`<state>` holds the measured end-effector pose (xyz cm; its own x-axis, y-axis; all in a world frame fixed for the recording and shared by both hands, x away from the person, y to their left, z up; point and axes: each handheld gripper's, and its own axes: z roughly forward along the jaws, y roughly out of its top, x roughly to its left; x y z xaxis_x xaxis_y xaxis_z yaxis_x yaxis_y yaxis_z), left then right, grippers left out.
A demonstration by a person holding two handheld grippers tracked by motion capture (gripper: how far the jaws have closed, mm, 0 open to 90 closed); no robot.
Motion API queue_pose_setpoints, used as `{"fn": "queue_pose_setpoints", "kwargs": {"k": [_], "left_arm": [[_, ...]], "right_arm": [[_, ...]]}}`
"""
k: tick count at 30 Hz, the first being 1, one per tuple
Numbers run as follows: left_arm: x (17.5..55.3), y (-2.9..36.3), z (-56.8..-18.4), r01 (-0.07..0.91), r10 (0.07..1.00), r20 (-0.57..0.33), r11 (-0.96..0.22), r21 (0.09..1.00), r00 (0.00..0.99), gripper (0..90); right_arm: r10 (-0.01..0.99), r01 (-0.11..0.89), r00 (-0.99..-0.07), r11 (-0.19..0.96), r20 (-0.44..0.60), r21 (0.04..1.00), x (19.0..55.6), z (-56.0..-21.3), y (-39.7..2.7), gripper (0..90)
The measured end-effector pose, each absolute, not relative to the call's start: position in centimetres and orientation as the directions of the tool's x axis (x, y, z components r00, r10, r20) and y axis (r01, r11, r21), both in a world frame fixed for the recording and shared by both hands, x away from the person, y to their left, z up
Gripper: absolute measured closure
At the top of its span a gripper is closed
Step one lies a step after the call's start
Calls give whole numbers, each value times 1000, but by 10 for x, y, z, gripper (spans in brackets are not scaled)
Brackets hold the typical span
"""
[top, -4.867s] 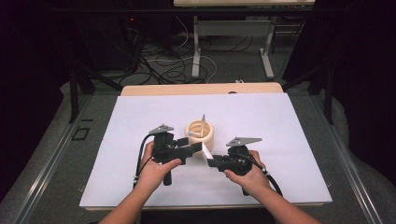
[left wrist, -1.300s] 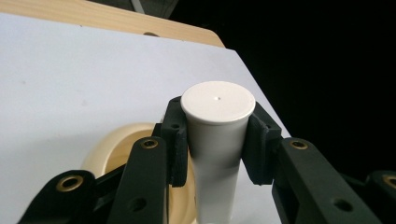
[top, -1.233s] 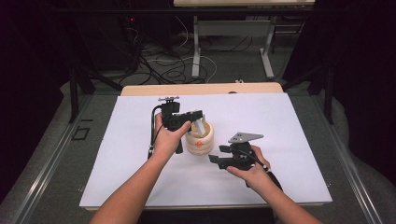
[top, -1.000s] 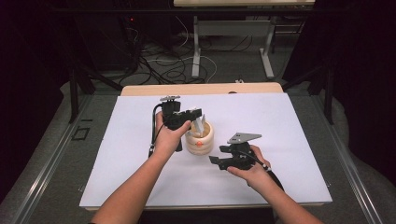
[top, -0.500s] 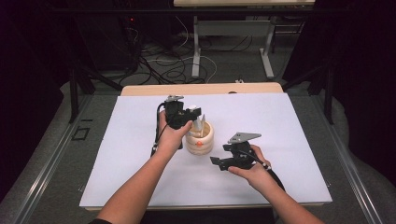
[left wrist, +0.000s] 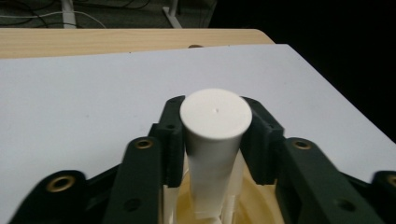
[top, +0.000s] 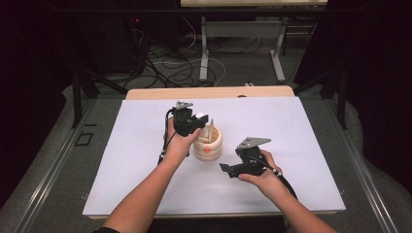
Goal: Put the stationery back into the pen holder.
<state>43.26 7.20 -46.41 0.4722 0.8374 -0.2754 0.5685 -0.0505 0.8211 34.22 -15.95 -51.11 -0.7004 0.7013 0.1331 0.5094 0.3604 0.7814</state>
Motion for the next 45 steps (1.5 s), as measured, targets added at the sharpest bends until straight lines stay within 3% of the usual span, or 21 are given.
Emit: {"fn": "queue_pose_setpoints", "kwargs": {"k": [4, 12, 16, 21, 23, 34, 37, 45], "left_arm": [[430, 75, -460, 538, 837, -265, -41, 842, 479, 497], [425, 91, -454, 478, 843, -177, -106, 872, 508, 329], [421, 103, -451, 455, 837, -174, -98, 885, 518, 259], [413, 118, -448, 453, 836, -186, -82, 888, 517, 225], [410, 123, -448, 452, 848, -170, -89, 888, 502, 167], [394, 143, -454, 471, 832, -166, -125, 873, 529, 149], [393, 148, -459, 485, 837, -171, -124, 866, 519, 85], [389, 165, -476, 522, 851, -195, -105, 846, 487, 17]], "right_arm": [[707, 508, -695, 355, 130, 785, 344, -512, -161, 142], [723, 518, -680, 350, 127, 781, 346, -513, -164, 126], [730, 527, -671, 345, 131, 777, 347, -512, -166, 115], [742, 524, -659, 336, 123, 783, 349, -511, -170, 107], [750, 528, -649, 323, 128, 785, 350, -510, -171, 96], [792, 543, -593, 261, 144, 798, 357, -505, -186, 46], [804, 543, -579, 251, 140, 801, 359, -504, -191, 36], [847, 533, -517, 204, 125, 821, 365, -503, -207, 30]]}}
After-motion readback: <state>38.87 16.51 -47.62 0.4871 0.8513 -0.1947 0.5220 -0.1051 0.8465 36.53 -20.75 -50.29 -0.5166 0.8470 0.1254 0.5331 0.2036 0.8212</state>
